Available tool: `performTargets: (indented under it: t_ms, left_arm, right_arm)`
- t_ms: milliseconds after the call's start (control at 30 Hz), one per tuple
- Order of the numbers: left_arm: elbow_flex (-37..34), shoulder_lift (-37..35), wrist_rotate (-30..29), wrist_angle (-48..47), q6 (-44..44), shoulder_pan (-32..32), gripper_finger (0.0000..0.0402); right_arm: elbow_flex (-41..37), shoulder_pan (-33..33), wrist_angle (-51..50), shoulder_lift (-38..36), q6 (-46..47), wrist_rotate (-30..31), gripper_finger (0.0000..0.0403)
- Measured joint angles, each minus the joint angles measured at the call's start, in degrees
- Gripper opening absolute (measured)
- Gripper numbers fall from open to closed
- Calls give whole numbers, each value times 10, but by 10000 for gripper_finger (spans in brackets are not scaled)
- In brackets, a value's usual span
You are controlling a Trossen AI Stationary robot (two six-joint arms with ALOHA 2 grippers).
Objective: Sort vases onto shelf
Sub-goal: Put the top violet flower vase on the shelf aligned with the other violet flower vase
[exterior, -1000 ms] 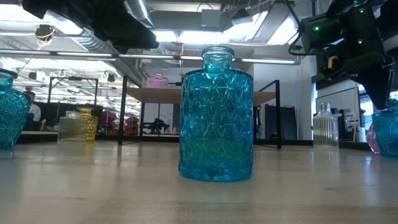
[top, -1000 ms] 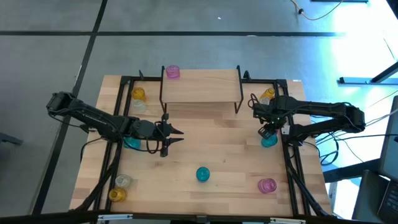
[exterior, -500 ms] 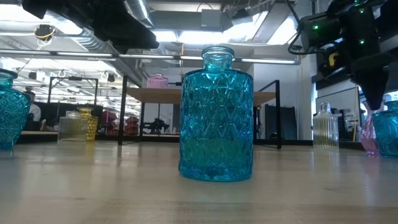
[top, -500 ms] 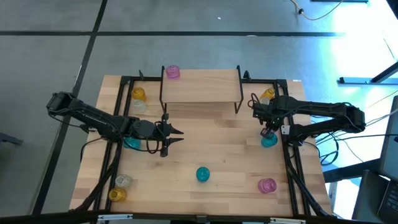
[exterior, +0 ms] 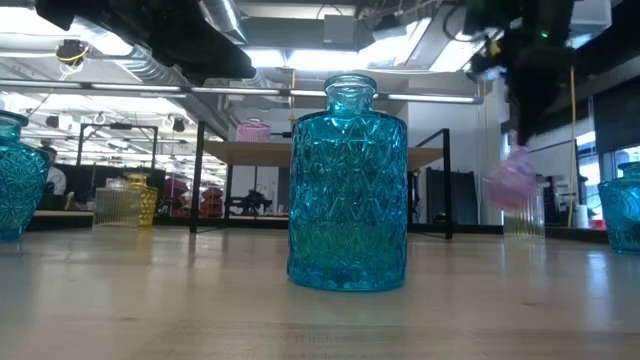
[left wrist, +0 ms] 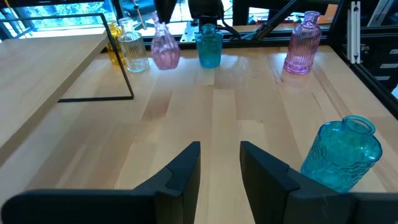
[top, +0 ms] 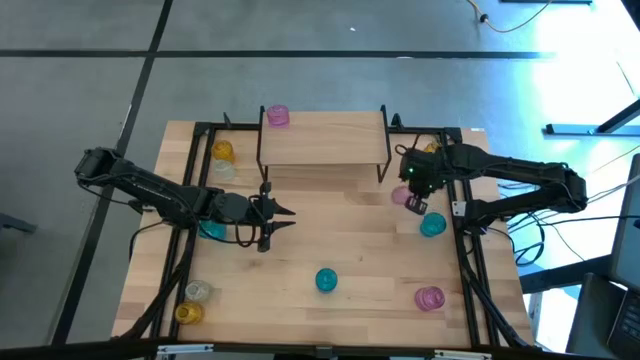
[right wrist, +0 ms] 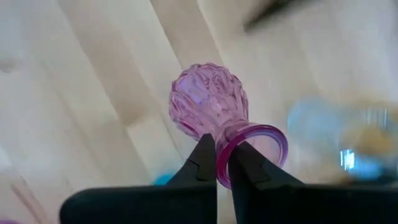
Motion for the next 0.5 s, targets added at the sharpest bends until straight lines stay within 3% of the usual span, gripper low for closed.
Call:
performTargets:
  t_ms: [300, 500]
  left_arm:
    - [0, 0, 0, 0, 0, 0, 105]
    - [0, 0, 0, 0, 0, 0, 105]
  right_arm:
    - [40, 91, 97, 53, -65, -27, 2]
    - [123, 139, 86, 156, -94, 14, 4]
